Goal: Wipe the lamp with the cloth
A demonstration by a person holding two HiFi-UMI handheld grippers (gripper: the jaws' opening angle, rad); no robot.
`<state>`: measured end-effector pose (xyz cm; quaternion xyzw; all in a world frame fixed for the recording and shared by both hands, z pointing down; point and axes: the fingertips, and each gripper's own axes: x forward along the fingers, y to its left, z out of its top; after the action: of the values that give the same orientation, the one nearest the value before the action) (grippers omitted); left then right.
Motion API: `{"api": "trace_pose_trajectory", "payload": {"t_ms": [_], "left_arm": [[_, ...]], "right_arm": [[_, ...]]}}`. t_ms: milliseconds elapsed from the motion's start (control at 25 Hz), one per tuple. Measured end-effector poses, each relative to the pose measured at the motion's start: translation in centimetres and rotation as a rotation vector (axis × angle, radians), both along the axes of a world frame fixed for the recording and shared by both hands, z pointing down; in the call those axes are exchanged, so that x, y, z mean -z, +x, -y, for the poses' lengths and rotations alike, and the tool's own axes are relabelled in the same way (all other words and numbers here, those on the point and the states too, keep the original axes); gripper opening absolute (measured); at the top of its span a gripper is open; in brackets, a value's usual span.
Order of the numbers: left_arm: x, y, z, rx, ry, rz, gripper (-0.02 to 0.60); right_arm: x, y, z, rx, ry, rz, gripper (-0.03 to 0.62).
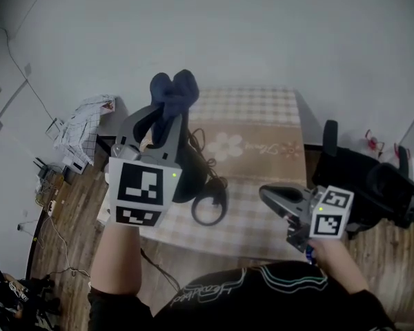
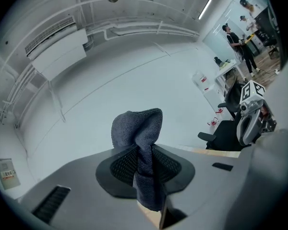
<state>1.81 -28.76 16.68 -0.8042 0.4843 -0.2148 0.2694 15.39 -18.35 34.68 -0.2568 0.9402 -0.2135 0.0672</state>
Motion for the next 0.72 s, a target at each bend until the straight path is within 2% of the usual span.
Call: {"api": "trace_pose_trajectory", "payload": {"t_ms": [320,720], "left_arm": [[-2.2,0.5,3.5,0.067,-0.062,0.037,0.072],[-3.8,0.3,5.2,0.137,-0.087,0.091,0.072]], "right_arm": [[-0.2,2.0,0.7,0.006,-0.017,-0.001,0.011],[-1.1,3.5,0.9,-0.005,-0.045,0.008,0.011]]}}
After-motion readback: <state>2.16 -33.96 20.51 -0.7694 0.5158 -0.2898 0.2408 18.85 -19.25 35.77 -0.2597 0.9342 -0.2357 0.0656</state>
